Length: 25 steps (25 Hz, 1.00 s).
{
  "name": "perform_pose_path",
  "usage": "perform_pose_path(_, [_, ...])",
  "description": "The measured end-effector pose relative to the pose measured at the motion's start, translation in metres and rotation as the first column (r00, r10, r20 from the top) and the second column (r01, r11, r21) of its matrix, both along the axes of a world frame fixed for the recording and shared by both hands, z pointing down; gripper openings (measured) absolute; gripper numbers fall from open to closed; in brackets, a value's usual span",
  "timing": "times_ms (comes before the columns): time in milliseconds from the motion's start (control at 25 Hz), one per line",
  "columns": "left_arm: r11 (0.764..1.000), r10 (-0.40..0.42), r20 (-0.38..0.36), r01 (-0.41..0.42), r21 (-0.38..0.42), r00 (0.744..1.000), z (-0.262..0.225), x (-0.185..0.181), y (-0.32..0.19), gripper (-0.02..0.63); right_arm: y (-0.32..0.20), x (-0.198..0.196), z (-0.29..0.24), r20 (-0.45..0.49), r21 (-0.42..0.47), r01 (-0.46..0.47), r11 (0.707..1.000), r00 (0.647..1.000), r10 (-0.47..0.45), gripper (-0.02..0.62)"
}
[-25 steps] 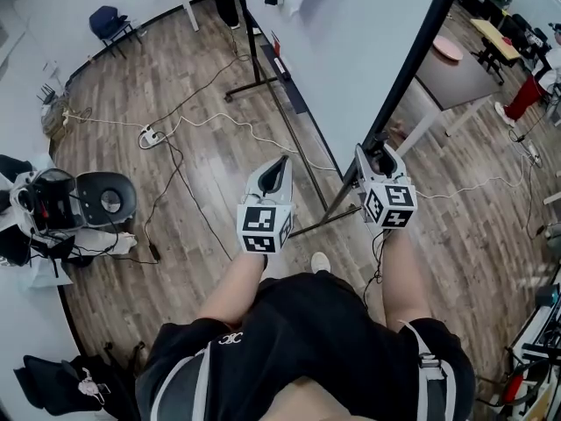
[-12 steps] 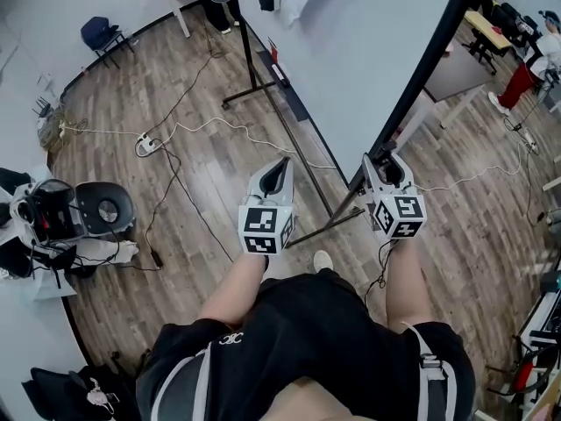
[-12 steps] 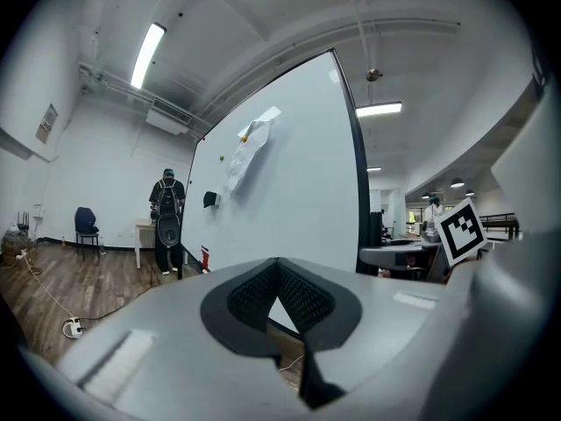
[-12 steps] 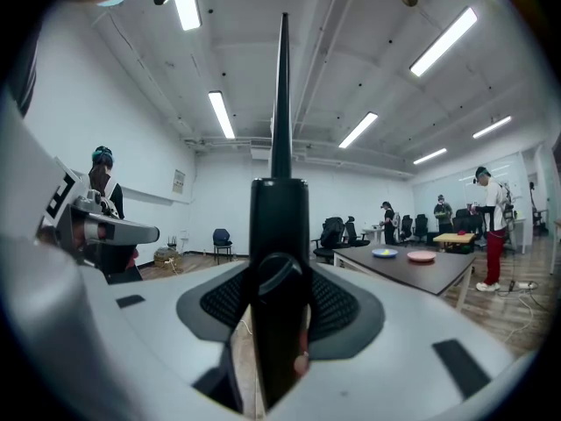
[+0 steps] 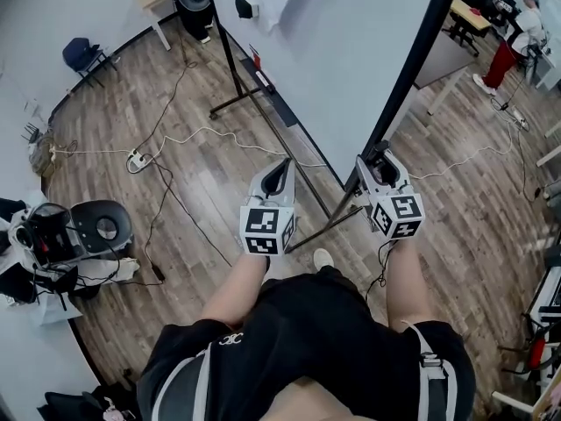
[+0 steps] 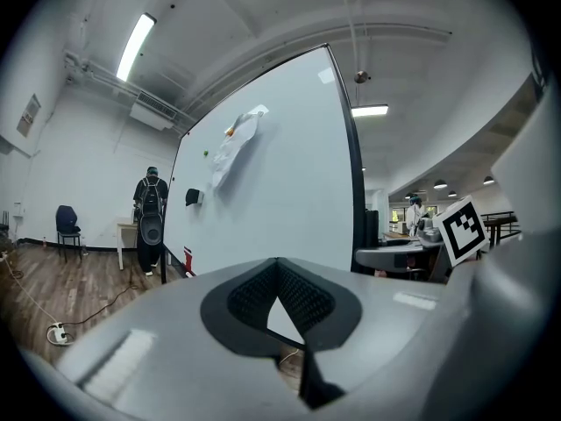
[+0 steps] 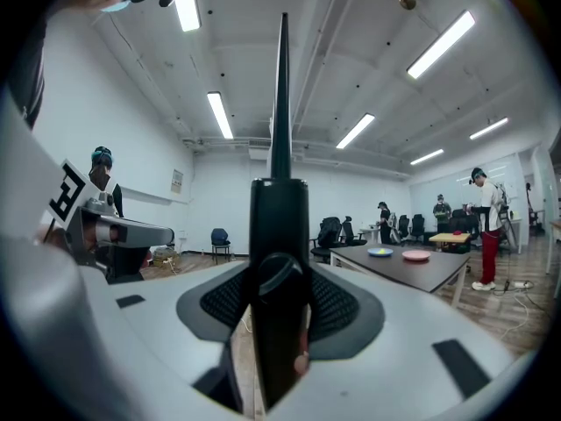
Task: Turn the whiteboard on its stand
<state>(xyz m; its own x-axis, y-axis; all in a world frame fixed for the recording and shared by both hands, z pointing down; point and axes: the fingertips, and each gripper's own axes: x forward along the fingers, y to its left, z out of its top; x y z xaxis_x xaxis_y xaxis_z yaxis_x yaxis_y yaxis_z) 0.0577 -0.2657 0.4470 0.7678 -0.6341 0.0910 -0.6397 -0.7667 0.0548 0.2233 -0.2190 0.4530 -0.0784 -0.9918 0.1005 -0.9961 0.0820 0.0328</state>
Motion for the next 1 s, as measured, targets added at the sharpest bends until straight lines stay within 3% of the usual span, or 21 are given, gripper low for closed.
perform_pose_path(720, [1.0, 0.011, -0.012, -0.012, -0.011, 1.0, -0.002, -0.01, -0.003, 0.004, 0.014, -0.002, -0.005, 0.004, 0.026, -0.047, 0.999, 0.999, 0.047, 0.192])
perform_pose_path(1000, [0.999, 0.03, -0.017, -0.031, -0.025, 0.999, 0.002, -0.013, 0.005, 0.003, 0.051, 0.002, -0.023, 0.033, 0.165, -0.175, 0.971, 0.985, 0.172, 0.218])
